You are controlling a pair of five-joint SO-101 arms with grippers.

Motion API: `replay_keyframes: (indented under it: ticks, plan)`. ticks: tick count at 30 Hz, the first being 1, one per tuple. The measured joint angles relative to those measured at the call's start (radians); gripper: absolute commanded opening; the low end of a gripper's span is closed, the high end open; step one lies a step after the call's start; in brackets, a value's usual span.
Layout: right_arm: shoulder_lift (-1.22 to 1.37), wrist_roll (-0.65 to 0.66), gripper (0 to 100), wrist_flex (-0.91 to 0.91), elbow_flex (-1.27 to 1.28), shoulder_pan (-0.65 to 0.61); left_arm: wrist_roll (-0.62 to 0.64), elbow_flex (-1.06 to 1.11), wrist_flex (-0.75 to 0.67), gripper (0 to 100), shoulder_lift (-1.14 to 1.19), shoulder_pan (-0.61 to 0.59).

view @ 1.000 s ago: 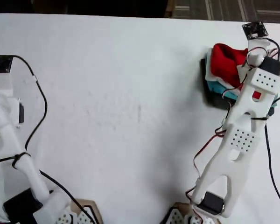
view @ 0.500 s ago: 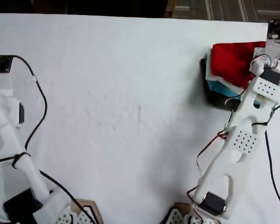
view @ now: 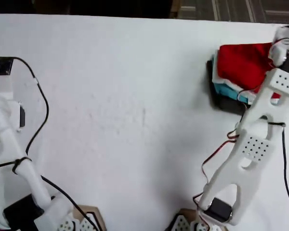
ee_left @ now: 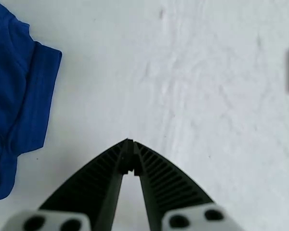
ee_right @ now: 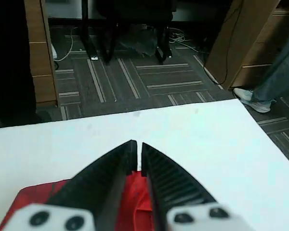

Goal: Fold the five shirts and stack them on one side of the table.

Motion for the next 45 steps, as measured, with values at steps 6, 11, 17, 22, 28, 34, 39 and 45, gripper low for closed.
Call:
replay_keyframes:
  ticks: [6,11,17,22,28,34,39,45]
  plan:
    - [0.06,0.0,2.1,-0.061,0.002,-0.023,0.0,0.0,0.0,3,0.0,0.0]
    - [0.201,0.0,2.1,-0.12,0.002,-0.011,0.0,0.0,0.0,3,0.0,0.0]
    - [0.328,0.0,2.1,-0.311,0.002,0.06,0.0,0.0,0.015,3,0.0,0.0]
    - [0.371,-0.005,2.1,-0.465,0.002,0.112,0.0,0.0,0.021,3,0.0,0.0]
    - [0.373,-0.012,2.1,-0.45,-0.006,0.107,0.0,0.0,0.021,3,0.0,0.0]
    - [0.29,-0.112,2.3,-0.199,-0.114,0.114,0.0,0.0,0.021,3,0.0,0.0]
    - [0.147,-0.176,2.1,0.008,-0.203,0.095,0.0,0.0,0.021,3,0.0,0.0]
    - [0.069,-0.16,2.0,0.224,-0.216,0.032,0.0,0.0,0.021,3,0.0,0.0]
